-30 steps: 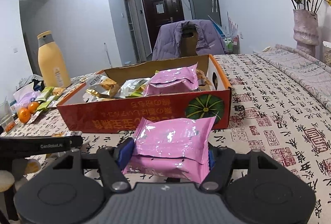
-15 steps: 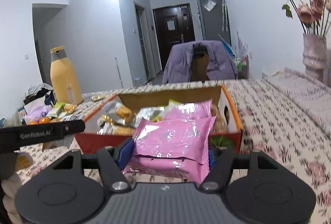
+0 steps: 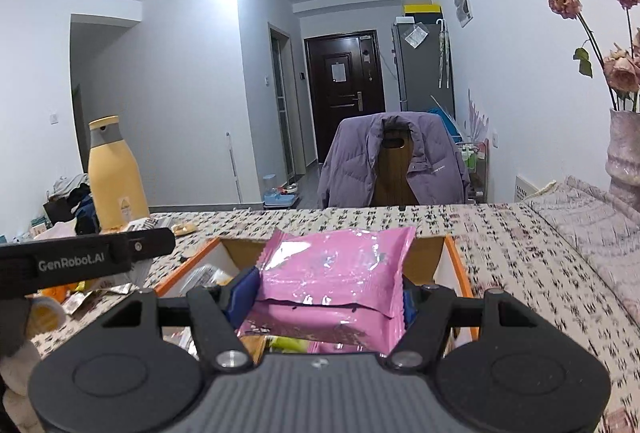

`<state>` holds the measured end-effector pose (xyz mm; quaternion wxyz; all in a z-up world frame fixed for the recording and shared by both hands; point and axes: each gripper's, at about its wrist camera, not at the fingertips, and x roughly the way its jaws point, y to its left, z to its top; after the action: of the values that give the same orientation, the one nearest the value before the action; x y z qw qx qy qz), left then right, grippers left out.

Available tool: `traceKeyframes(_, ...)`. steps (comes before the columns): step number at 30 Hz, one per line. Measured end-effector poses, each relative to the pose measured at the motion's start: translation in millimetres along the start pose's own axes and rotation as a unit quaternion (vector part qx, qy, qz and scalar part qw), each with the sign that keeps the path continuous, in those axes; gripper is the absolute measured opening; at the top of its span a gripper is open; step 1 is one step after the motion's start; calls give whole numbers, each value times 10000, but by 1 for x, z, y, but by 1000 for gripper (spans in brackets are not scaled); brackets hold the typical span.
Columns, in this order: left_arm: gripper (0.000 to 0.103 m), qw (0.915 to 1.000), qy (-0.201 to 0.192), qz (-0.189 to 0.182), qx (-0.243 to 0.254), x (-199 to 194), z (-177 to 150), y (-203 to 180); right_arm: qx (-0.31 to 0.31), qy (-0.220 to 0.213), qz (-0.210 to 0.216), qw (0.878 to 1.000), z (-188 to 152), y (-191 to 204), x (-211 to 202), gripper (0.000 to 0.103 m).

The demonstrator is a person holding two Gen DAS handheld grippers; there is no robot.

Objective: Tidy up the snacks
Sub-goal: 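Carry both packets over the box and open both grippers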

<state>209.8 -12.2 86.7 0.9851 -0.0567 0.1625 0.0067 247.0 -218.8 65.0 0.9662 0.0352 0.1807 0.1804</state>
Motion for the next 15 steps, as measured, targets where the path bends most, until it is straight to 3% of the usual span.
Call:
traceKeyframes(7, 54, 9998, 82, 79, -191, 42, 6, 4, 89, 28, -22, 10000, 12, -8, 40, 66)
traceKeyframes(15, 54, 9983, 405, 110, -405, 75, -16, 20, 75, -1, 95, 9999, -16, -15, 66, 66)
